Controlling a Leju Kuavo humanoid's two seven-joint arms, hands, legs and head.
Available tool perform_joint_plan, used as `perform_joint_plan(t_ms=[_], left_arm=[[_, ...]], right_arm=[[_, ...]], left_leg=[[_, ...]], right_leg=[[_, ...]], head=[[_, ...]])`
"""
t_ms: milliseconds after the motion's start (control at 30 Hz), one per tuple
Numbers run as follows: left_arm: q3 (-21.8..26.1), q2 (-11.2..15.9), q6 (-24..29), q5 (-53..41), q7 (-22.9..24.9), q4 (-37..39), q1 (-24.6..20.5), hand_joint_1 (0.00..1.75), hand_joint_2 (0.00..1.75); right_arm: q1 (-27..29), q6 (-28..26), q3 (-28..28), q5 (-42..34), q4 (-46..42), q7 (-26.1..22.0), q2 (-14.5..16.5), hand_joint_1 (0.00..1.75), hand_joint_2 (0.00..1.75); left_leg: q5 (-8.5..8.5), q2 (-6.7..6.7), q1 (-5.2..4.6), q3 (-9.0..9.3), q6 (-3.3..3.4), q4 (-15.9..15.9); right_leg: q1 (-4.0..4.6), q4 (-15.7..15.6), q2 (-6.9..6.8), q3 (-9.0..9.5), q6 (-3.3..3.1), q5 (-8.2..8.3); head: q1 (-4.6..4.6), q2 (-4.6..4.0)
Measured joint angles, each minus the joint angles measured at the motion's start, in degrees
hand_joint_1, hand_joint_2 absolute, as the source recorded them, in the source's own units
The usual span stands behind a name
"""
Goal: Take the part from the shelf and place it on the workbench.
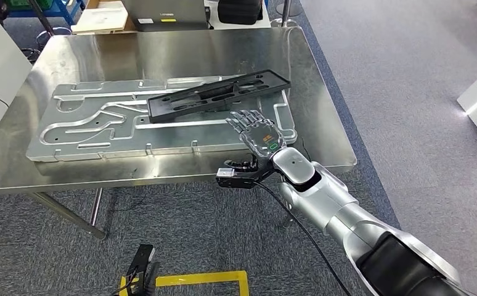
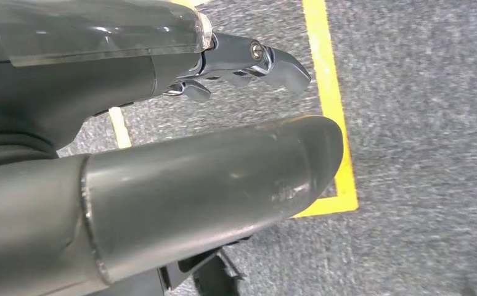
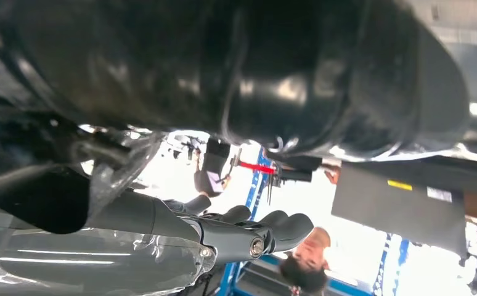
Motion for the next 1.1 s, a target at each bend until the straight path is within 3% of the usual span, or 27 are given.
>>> perform_joint_plan(t_ms=[67,133,200,233,267,300,367,400,433,467,533,600,667,733,767,800,867,900,933,967,1000,1033,1100], left_arm=[[-0.2,0.0,0.0,0.3,0.0,0.0,-0.1,0.0,0.0],[-0.4,0.0,0.1,0.6,0.0,0.0,-0.1,0.0,0.0],[-0.4,0.0,0.3,1.0,0.0,0.0,-0.1,0.0,0.0],[-0.5,0.0,0.4,1.2,-0.1,0.0,0.0,0.0,0.0],[-0.5,0.0,0.6,1.5,-0.1,0.0,0.1,0.0,0.0],[-0.5,0.0,0.6,1.7,-0.1,0.0,0.1,0.0,0.0],[-0.5,0.1,0.8,2.2,-0.2,0.0,0.2,0.0,0.0],[-0.5,0.1,0.9,2.5,-0.3,0.0,0.3,0.0,0.0],[-0.5,0.1,1.0,2.8,-0.3,0.0,0.4,0.0,0.0],[-0.5,0.2,1.1,3.1,-0.5,0.0,0.5,0.0,0.0],[-0.5,0.2,1.4,3.9,-0.9,-0.1,0.7,0.0,0.0],[-0.4,0.5,1.8,4.7,-1.4,-0.2,0.7,0.0,0.0],[-0.4,0.8,2.1,5.5,-2.0,-0.3,0.9,0.0,0.0],[-0.4,0.9,2.4,6.6,-2.6,-0.3,1.2,0.0,0.0],[-0.4,1.0,2.5,7.1,-2.9,-0.3,1.5,0.0,0.0],[-0.4,1.0,2.7,7.6,-3.2,-0.3,1.7,0.0,0.0],[-0.2,1.0,2.9,8.6,-4.0,-0.3,2.2,0.0,0.0],[-0.1,1.1,3.0,9.2,-4.4,-0.3,2.5,0.0,0.0],[0.0,1.1,3.1,9.7,-4.9,-0.3,2.8,0.0,0.0],[0.2,1.1,3.2,10.2,-5.2,-0.3,3.1,0.0,0.0],[0.4,1.2,3.3,10.7,-5.6,-0.3,3.4,0.0,0.0],[0.6,1.2,3.4,11.2,-5.9,-0.3,3.5,0.0,0.0],[0.9,1.3,3.8,12.1,-6.5,-0.3,3.8,0.0,0.0]], right_arm=[[0.1,-0.4,-0.1,0.0,-0.3,0.0,0.0,0.0,0.0],[0.3,-1.3,-0.2,0.0,-0.7,0.1,0.0,0.0,0.0],[1.1,-3.0,-0.5,0.0,-1.1,0.4,-0.1,0.0,0.0],[1.7,-4.0,-0.6,0.0,-1.3,0.6,-0.2,0.0,0.0],[2.5,-5.0,-0.7,0.0,-1.7,0.9,-0.3,0.0,0.0],[3.3,-6.1,-0.9,0.0,-2.1,1.1,-0.3,0.0,0.0],[5.1,-7.9,-1.4,0.0,-3.1,1.3,-0.5,0.0,0.0],[6.3,-8.8,-1.6,0.0,-3.7,1.4,-0.7,0.0,0.0],[7.4,-9.6,-1.9,-0.1,-4.3,1.4,-0.8,0.0,0.0],[8.7,-10.4,-2.2,-0.4,-5.0,1.4,-1.0,0.0,0.0],[11.8,-12.4,-3.1,-1.2,-6.7,1.0,-1.4,0.0,0.0],[14.9,-14.2,-4.3,-2.6,-8.6,0.3,-1.8,0.0,0.0],[18.0,-15.6,-5.6,-5.1,-10.1,-1.0,-2.0,0.0,0.0],[21.9,-16.5,-7.7,-9.4,-11.3,-3.5,-2.1,0.0,0.0],[24.1,-16.8,-9.0,-11.7,-11.7,-5.0,-2.2,0.0,0.0],[26.2,-17.0,-10.4,-14.2,-12.0,-6.7,-2.2,0.0,0.0],[30.1,-16.7,-13.2,-19.1,-12.1,-10.1,-2.3,0.0,0.0],[32.0,-16.5,-14.6,-21.6,-12.1,-11.9,-2.3,0.0,0.0],[34.0,-16.2,-16.0,-23.8,-11.9,-13.7,-2.3,0.0,0.0],[35.9,-16.1,-17.3,-25.5,-11.6,-15.3,-2.3,0.0,0.0],[37.5,-16.0,-18.5,-26.8,-11.0,-16.6,-2.2,0.0,0.0],[38.7,-16.0,-19.7,-28.0,-10.2,-17.6,-2.1,0.0,0.0],[40.5,-16.0,-22.2,-30.5,-7.6,-19.1,-1.9,0.0,0.0]], left_leg=[[0.99,-0.02,0.09,-1.4,-0.74,0.5],[1.92,-0.04,0.04,-2.0,-1.56,0.7],[2.92,-0.05,0.19,-2.19,-2.39,0.5],[2.6,-0.08,0.32,-2.53,-2.74,0.6],[1.15,-0.11,0.45,-3.11,-3.0,1.6],[-1.39,-0.14,0.54,-3.95,-3.18,3.7],[-7.55,-0.17,0.55,-5.78,-3.39,11.1],[-9.27,-0.18,0.54,-6.31,-3.45,14.8],[-9.64,-0.18,0.52,-6.23,-3.41,17.3],[-8.86,-0.19,0.47,-5.29,-3.27,18.0],[-6.53,-0.26,0.2,-0.3,-2.47,13.3],[-7.0,-0.35,-0.31,6.11,-1.4,5.0],[-8.17,-0.39,-0.79,8.8,-0.76,0.5],[-7.13,-0.34,-0.74,8.5,-0.19,-0.6],[-6.31,-0.29,-0.58,8.2,0.27,-1.0],[-5.42,-0.23,-0.39,7.7,0.66,-1.4],[-3.91,-0.2,-0.28,6.13,1.09,-1.5],[-3.25,-0.19,-0.29,5.2,1.05,-1.5],[-2.62,-0.19,-0.29,4.28,0.96,-1.4],[-2.05,-0.18,-0.28,3.36,0.82,-1.2],[-1.53,-0.17,-0.26,2.46,0.65,-1.0],[-1.07,-0.17,-0.25,1.61,0.43,-0.7],[-0.3,-0.13,-0.32,0.25,-0.19,-0.1]], right_leg=[[-0.17,-7.8,0.07,6.44,0.04,0.44],[0.09,-13.5,0.17,10.29,-0.55,-1.17],[0.37,-14.5,0.1,10.19,-1.64,-1.06],[0.4,-14.6,-0.02,9.75,-2.2,-0.47],[0.39,-14.7,-0.14,9.12,-2.83,0.26],[0.36,-14.8,-0.24,8.34,-3.37,1.08],[0.65,-14.7,-0.28,6.56,-3.97,2.54],[0.84,-14.7,-0.29,5.66,-4.08,3.21],[1.03,-14.6,-0.3,4.78,-4.11,3.82],[1.21,-14.4,-0.3,3.94,-4.1,4.38],[1.48,-14.1,-0.32,2.48,-4.0,5.41],[1.73,-13.9,-0.33,1.63,-3.62,6.32],[1.62,-14.1,-0.43,1.47,-2.94,7.28],[1.47,-14.6,-0.47,1.44,-2.14,7.83],[1.44,-14.0,-0.38,1.16,-1.8,6.79],[1.38,-12.5,-0.26,0.57,-1.5,4.64],[1.03,-6.1,-0.08,-1.14,-1.0,-1.51],[0.86,-2.4,-0.05,-1.79,-0.75,-3.58],[0.7,0.2,-0.06,-1.88,-0.54,-4.2],[0.54,1.3,-0.06,-1.19,-0.38,-3.5],[0.39,0.3,-0.07,0.45,-0.3,-2.0],[0.26,-2.5,-0.09,3.0,-0.3,-0.61],[0.3,-10.8,-0.06,9.27,-0.62,-0.64]], head=[[-0.02,0.01],[-0.05,0.02],[-0.06,0.01],[-0.07,0.0],[-0.07,0.0],[-0.07,0.0],[-0.07,0.0],[-0.08,0.0],[-0.07,0.0],[-0.08,0.0],[-0.08,0.0],[-0.08,0.01],[-0.07,0.02],[-0.06,0.01],[-0.04,0.01],[-0.03,0.0],[-0.02,0.0],[-0.03,0.0],[-0.03,0.0],[-0.02,0.0],[-0.03,0.0],[-0.03,0.0],[-0.05,0.01]])
